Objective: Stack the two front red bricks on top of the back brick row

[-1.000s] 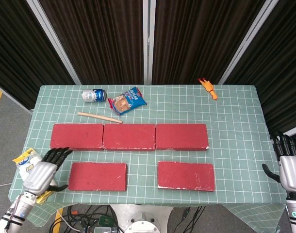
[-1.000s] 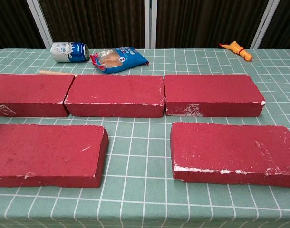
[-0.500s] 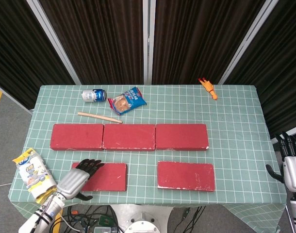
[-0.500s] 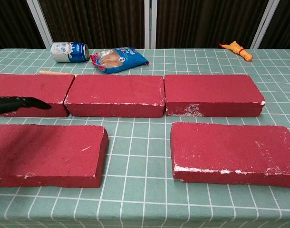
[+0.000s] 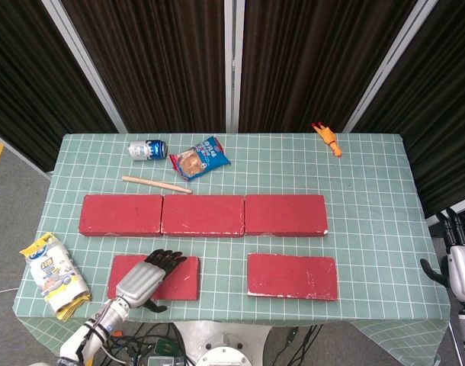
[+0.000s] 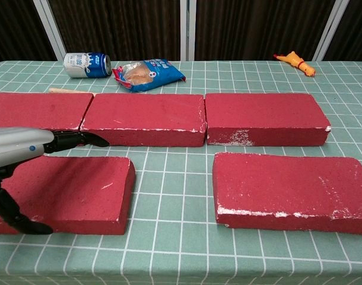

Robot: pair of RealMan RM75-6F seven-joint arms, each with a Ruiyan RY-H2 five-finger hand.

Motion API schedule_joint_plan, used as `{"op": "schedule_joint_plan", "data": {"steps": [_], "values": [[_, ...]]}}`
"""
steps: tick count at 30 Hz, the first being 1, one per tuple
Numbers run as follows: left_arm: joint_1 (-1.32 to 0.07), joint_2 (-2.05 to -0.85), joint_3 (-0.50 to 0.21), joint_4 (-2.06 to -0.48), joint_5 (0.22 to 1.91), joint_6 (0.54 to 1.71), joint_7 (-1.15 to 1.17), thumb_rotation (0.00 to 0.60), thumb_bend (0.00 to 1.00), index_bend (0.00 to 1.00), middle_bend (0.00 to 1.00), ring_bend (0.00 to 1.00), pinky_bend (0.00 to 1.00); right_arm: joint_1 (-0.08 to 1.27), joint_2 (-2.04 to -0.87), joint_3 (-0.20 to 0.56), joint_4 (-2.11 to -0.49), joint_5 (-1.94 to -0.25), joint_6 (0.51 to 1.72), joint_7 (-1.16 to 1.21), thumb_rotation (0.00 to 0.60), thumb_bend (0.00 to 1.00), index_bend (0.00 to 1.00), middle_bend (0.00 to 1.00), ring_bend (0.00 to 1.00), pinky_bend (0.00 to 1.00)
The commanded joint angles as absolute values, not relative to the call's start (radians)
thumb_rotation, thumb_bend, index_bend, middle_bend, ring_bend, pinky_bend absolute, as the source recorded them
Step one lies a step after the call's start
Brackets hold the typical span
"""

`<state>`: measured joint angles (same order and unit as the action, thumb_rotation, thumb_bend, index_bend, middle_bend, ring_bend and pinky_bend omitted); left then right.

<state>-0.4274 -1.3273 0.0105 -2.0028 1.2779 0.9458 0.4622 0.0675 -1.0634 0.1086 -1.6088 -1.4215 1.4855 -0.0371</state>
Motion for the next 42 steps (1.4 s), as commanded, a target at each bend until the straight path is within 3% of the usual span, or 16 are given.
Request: {"op": "schedule_joint_plan", "data": {"steps": [1, 22, 33, 42], "values": [[-0.45, -1.347, 0.003, -1.991, 1.231, 0.936, 0.487, 0.6, 0.0, 0.04, 0.04, 0.0, 0.0, 0.067, -1.065, 0.11, -1.604, -1.418, 1.484, -0.032, 0.6, 0.17, 0.0, 0.0, 0.0, 0.0], [-0.531, -1.399, 0.007, -1.944, 1.009, 0.961, 0.556, 0.6, 0.0, 0.03, 0.04, 0.0, 0.0, 0.067, -1.073, 0.114, -1.571, -1.401, 1.47, -0.002, 0.6, 0.18, 0.0, 0.0, 0.0, 0.0], [-0.544, -1.406, 0.033, -1.938, 1.017, 0.996, 0.559, 0.6, 0.0, 0.03, 0.17, 0.0, 0.0, 0.068, -1.078, 0.117, -1.573, -1.386, 1.458, -0.01, 0.6, 0.18, 0.0, 0.0, 0.0, 0.0], [-0.555, -1.388, 0.047, -1.989, 1.015, 1.038, 0.601, 0.6, 0.07, 0.05, 0.2, 0.0, 0.0, 0.064, -1.072, 0.12, -1.579, -1.375, 1.459, -0.013, 0.6, 0.18, 0.0, 0.0, 0.0, 0.0]]}}
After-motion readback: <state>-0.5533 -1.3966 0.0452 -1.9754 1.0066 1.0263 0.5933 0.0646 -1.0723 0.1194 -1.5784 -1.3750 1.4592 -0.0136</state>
